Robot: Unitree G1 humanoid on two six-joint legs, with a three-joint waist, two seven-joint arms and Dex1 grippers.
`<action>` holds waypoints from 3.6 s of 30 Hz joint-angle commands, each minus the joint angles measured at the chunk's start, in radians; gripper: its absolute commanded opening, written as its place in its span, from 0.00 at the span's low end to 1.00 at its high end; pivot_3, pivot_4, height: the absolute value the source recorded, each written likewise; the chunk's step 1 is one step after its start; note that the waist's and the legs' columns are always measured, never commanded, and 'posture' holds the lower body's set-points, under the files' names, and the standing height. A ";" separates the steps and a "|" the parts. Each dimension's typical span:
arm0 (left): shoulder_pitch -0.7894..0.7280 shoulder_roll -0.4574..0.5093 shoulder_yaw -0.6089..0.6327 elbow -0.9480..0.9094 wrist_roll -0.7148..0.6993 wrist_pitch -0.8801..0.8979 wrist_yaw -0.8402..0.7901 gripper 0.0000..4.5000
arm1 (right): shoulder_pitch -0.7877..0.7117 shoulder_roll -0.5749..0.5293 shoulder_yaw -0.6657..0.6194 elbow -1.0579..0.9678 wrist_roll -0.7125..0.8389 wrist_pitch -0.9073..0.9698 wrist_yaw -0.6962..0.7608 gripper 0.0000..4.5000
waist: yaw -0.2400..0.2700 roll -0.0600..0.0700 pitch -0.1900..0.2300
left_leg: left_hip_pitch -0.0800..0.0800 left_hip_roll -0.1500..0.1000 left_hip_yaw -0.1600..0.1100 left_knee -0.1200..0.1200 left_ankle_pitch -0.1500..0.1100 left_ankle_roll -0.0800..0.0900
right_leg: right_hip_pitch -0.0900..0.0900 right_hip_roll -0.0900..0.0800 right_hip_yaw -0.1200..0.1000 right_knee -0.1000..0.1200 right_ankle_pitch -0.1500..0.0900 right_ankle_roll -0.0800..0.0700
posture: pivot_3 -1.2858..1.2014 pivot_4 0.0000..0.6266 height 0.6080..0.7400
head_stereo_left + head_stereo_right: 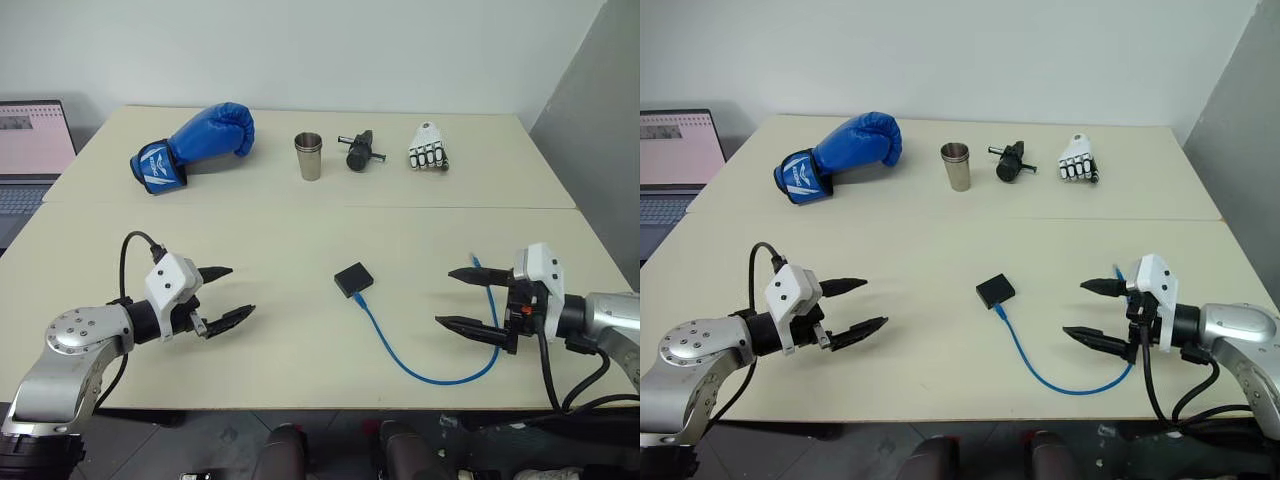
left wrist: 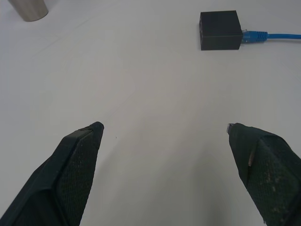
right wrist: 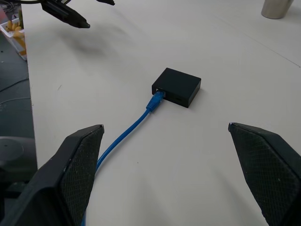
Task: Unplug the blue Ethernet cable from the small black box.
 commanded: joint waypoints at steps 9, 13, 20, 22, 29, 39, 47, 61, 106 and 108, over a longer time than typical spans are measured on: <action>0.010 0.003 0.031 -0.096 -0.050 0.053 0.012 1.00 | -0.044 -0.007 -0.010 -0.016 0.007 0.015 0.001 1.00 | 0.000 0.000 0.000 | 0.000 0.000 0.000 0.000 0.000 0.000 | 0.000 0.000 0.000 0.000 0.000 0.000 | 0.52 0.24 1.00; 0.025 0.003 0.037 -0.116 -0.050 0.064 0.018 1.00 | -0.045 -0.009 -0.005 -0.024 0.008 0.019 0.004 1.00 | 0.000 0.000 0.000 | 0.000 0.000 0.000 0.000 0.000 0.000 | 0.000 0.000 0.000 0.000 0.000 0.000 | 0.52 0.24 1.00; 0.017 0.000 0.060 -0.127 -0.102 0.070 -0.014 1.00 | -0.048 0.003 0.016 -0.034 0.004 0.021 -0.004 1.00 | 0.000 0.000 0.000 | 0.000 0.000 -0.001 0.000 0.000 0.000 | 0.000 0.000 0.000 0.000 0.000 0.000 | 0.52 0.24 1.00; 0.016 0.010 0.058 -0.137 -0.122 0.071 -0.042 1.00 | -0.051 0.012 0.033 -0.043 0.004 0.028 -0.018 1.00 | 0.000 0.000 0.000 | 0.000 0.000 0.000 0.000 0.000 0.000 | 0.000 0.000 0.000 0.000 0.000 0.000 | 0.52 0.24 1.00; 0.084 0.113 0.012 -0.223 -0.139 0.043 -0.232 1.00 | -0.051 0.091 0.143 -0.138 -0.017 0.085 -0.135 1.00 | -0.002 0.001 0.000 | 0.000 0.001 0.000 0.000 0.000 0.000 | 0.000 0.000 0.000 0.000 0.000 -0.001 | 0.52 0.24 1.00; -0.009 0.140 -0.066 -0.187 -0.135 0.036 -0.327 1.00 | -0.157 0.400 0.457 -0.027 -0.301 0.204 -0.512 1.00 | -0.002 0.000 0.000 | -0.001 0.001 0.000 0.000 0.000 0.000 | -0.003 0.001 0.001 0.001 0.000 -0.001 | 0.52 0.24 1.00; -0.032 0.141 -0.072 -0.187 -0.136 0.041 -0.326 1.00 | -0.155 0.513 0.521 0.067 -0.416 0.215 -0.612 1.00 | -0.002 0.000 0.000 | -0.001 0.001 0.002 0.000 0.000 0.000 | -0.004 0.001 0.000 0.001 0.000 -0.001 | 0.52 0.24 1.00; -0.031 0.123 -0.092 -0.163 -0.096 0.044 -0.269 1.00 | -0.192 0.570 0.531 0.134 -0.491 0.209 -0.620 0.51 | -0.006 0.000 0.000 | 0.001 0.004 0.003 0.000 0.000 0.000 | -0.004 0.004 0.001 0.003 0.000 -0.001 | 0.52 0.24 1.00; -0.376 -0.154 -0.001 0.095 -0.614 0.784 0.006 0.48 | -0.539 0.367 0.616 0.340 -0.949 -0.880 -0.288 0.02 | -0.002 0.000 0.000 | -0.001 0.011 0.006 0.004 0.000 0.000 | -0.008 0.010 0.002 0.009 0.001 -0.004 | 0.52 0.24 1.00; -0.380 -0.156 -0.004 0.095 -0.612 0.785 0.006 0.38 | -0.539 0.371 0.612 0.343 -0.951 -0.886 -0.290 0.02 | -0.002 0.000 0.000 | -0.001 0.011 0.006 0.004 0.000 0.000 | -0.008 0.010 0.002 0.009 0.001 -0.004 | 0.52 0.24 1.00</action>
